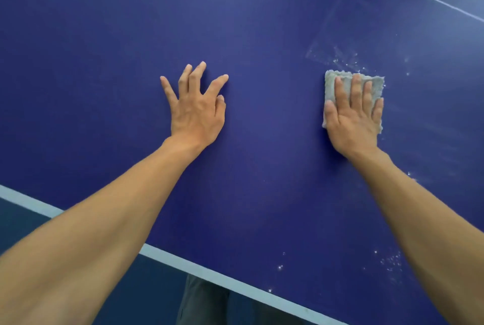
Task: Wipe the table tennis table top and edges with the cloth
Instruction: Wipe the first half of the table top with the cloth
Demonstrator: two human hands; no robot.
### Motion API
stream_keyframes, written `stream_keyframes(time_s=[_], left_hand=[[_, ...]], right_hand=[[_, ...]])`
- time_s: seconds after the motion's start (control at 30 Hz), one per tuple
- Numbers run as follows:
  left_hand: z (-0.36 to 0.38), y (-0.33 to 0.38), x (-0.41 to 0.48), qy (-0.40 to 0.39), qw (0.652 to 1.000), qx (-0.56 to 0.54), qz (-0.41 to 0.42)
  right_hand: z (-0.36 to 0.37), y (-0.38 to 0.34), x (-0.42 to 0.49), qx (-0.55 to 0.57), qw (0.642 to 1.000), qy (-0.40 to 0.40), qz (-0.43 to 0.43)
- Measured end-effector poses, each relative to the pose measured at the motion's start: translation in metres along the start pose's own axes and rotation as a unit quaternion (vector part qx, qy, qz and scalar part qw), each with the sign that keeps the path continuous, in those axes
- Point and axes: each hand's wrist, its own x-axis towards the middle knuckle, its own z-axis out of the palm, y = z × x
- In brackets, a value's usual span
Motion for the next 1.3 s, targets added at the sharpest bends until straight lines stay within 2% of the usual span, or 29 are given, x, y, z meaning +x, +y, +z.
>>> stream_keyframes(time_s=[0.07,0.1,0.17,0.27,0.37,0.4,0.47,0.53,0.57,0.63,0.67,0.73,0.8,0.87,0.93,1.0,1.1,1.2,1.27,1.3], left_hand=[[0.005,0.012,0.024,-0.015,1.000,0.007,0.014],[0.008,0.018,0.033,-0.022,1.000,0.007,0.020],[0.013,0.027,0.046,-0.032,0.999,0.007,0.025],[0.019,0.030,0.053,-0.025,0.999,0.015,0.025],[0.020,0.029,0.053,-0.016,1.000,0.014,0.023],[0.020,0.030,0.053,-0.015,1.000,0.016,0.021],[0.018,0.033,0.054,-0.021,0.999,0.021,0.019],[0.016,0.034,0.055,-0.029,0.999,0.023,0.015],[0.016,0.035,0.055,-0.032,0.999,0.023,0.012],[0.015,0.034,0.056,-0.037,0.999,0.026,0.010],[0.015,0.034,0.056,-0.037,0.999,0.027,0.011],[0.014,0.033,0.056,-0.039,0.999,0.027,0.012],[0.014,0.033,0.057,-0.044,0.999,0.030,0.011],[0.013,0.034,0.058,-0.048,0.998,0.034,0.010],[0.013,0.035,0.058,-0.046,0.998,0.035,0.012],[0.013,0.035,0.059,-0.044,0.998,0.036,0.013],[0.015,0.034,0.059,-0.044,0.998,0.042,0.015],[0.016,0.033,0.059,-0.045,0.998,0.044,0.018],[0.015,0.033,0.059,-0.047,0.998,0.043,0.018],[0.015,0.033,0.059,-0.047,0.998,0.043,0.018]], right_hand=[[0.000,-0.023,0.003,0.004,1.000,0.008,-0.001],[0.004,-0.033,-0.006,-0.011,0.999,0.011,-0.038],[0.019,-0.047,-0.036,-0.041,0.983,0.010,-0.181],[0.036,-0.031,-0.076,-0.071,0.918,-0.019,-0.390],[0.024,0.011,-0.063,-0.107,0.867,-0.039,-0.486],[0.016,0.022,-0.047,-0.117,0.868,-0.035,-0.482],[-0.001,0.037,-0.001,-0.117,0.913,-0.007,-0.390],[-0.018,0.035,0.052,-0.065,0.978,0.016,-0.195],[-0.025,0.027,0.077,-0.026,0.996,0.022,-0.078],[-0.034,-0.003,0.116,0.045,0.995,0.030,0.081],[-0.035,-0.022,0.127,0.060,0.991,0.035,0.112],[-0.030,-0.063,0.131,0.068,0.994,0.038,0.081],[-0.019,-0.095,0.111,0.057,0.998,0.033,-0.016],[-0.008,-0.106,0.077,0.042,0.994,0.020,-0.100],[0.000,-0.093,0.047,0.029,0.991,0.009,-0.132],[0.003,-0.067,0.029,0.017,0.995,0.006,-0.100],[-0.003,-0.038,0.039,0.018,1.000,0.006,0.023],[-0.013,-0.056,0.077,0.085,0.986,0.024,0.140],[-0.013,-0.086,0.095,0.102,0.983,0.031,0.150],[-0.010,-0.102,0.096,0.090,0.988,0.035,0.120]])
